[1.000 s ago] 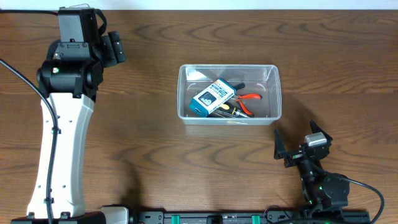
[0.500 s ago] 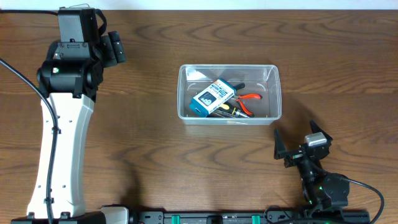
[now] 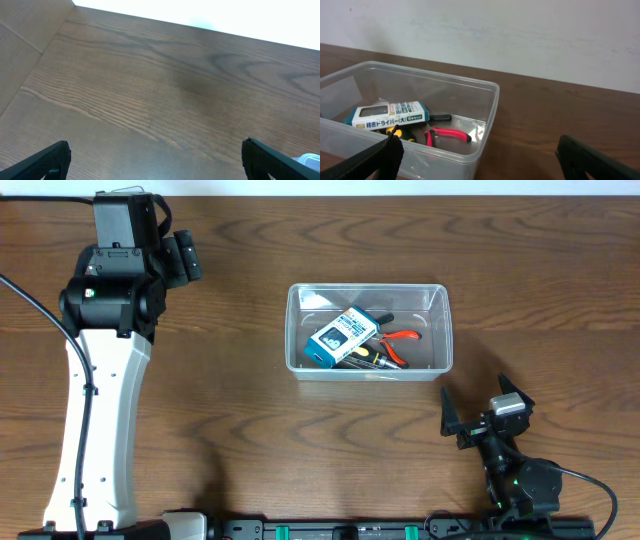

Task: Pack container

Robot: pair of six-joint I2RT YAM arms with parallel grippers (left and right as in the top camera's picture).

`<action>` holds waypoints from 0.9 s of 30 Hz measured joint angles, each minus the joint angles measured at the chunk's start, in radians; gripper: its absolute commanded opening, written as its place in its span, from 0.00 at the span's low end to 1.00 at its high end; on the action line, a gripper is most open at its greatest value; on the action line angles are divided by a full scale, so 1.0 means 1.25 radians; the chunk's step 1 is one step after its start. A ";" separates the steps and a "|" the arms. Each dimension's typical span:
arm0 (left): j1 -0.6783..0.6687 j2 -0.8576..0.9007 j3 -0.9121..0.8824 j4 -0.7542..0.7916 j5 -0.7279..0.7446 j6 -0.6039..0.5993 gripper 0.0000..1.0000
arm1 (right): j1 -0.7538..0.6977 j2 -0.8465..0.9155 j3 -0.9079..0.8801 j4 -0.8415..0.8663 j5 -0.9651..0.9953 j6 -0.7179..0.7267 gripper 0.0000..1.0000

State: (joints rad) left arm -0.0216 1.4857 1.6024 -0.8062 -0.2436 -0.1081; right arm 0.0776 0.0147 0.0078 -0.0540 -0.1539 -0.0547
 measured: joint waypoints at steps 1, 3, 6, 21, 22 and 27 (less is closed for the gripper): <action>0.000 -0.001 0.000 -0.002 0.000 0.000 0.98 | 0.000 0.000 0.000 0.000 0.000 -0.001 0.99; 0.000 -0.007 0.000 -0.005 0.000 0.004 0.98 | 0.000 0.000 0.000 0.000 0.000 -0.001 0.99; 0.000 -0.056 -0.002 -0.007 0.001 0.008 0.98 | 0.000 0.000 0.000 0.000 0.000 -0.001 0.99; 0.000 -0.681 -0.081 -0.061 0.000 0.009 0.98 | 0.000 0.000 0.000 -0.001 0.000 -0.001 0.99; 0.000 -0.718 -0.107 -0.064 0.000 0.009 0.98 | 0.000 0.000 0.000 -0.001 0.000 -0.001 0.99; 0.000 -0.854 -0.252 -0.070 0.000 0.005 0.98 | 0.000 0.000 0.000 -0.001 0.000 -0.001 0.99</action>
State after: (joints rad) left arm -0.0216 0.4187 1.2873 -0.8944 -0.2440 -0.1017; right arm 0.0776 0.0143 0.0078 -0.0547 -0.1543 -0.0559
